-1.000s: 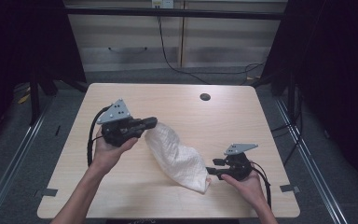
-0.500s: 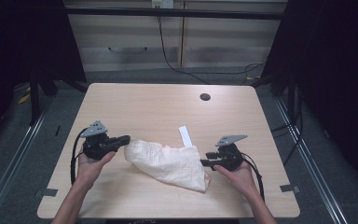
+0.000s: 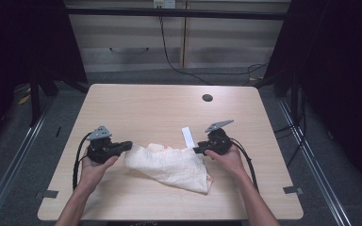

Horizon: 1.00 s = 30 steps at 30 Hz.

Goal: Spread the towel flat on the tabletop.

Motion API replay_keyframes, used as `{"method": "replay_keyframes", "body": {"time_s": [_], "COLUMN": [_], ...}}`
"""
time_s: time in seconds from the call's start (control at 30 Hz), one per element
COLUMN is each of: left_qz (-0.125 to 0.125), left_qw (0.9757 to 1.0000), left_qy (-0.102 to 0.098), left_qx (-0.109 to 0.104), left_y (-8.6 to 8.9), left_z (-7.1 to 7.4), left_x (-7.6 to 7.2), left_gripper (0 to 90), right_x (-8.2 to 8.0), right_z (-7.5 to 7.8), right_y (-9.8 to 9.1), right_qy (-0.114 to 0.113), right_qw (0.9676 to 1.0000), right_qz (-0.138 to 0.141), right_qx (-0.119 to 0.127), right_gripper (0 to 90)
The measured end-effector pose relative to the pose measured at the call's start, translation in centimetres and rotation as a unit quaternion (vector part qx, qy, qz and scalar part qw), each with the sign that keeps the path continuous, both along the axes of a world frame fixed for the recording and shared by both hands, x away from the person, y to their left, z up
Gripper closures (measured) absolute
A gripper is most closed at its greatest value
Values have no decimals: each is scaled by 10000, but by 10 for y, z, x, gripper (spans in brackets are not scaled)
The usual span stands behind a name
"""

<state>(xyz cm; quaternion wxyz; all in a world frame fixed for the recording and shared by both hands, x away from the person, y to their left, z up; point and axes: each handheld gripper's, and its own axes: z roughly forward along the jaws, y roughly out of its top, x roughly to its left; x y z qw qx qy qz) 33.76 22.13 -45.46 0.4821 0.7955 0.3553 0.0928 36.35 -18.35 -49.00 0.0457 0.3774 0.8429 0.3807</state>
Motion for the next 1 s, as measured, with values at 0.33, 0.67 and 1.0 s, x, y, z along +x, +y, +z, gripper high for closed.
{"method": "replay_keyframes", "body": {"time_s": [0.33, 0.67, 1.0], "left_qz": [1, -1, -62], "left_qw": [10000, 10000, 9996], "left_qy": [67, 65, -12], "left_qx": [-38, -48, -276], "left_y": [1, 1, 4], "left_z": [-3, -2, 10], "left_x": [2, 2, -2], "left_gripper": [872, 872, 873], "right_x": [5, 5, 2], "right_z": [-7, -9, 35], "right_y": [5, 6, -14], "right_qy": [-11, 215, -57], "right_qw": [9998, 9997, 9991], "right_qz": [-53, -10, -77], "right_qx": [-195, -68, 416], "right_gripper": [606, 865, 877]}}
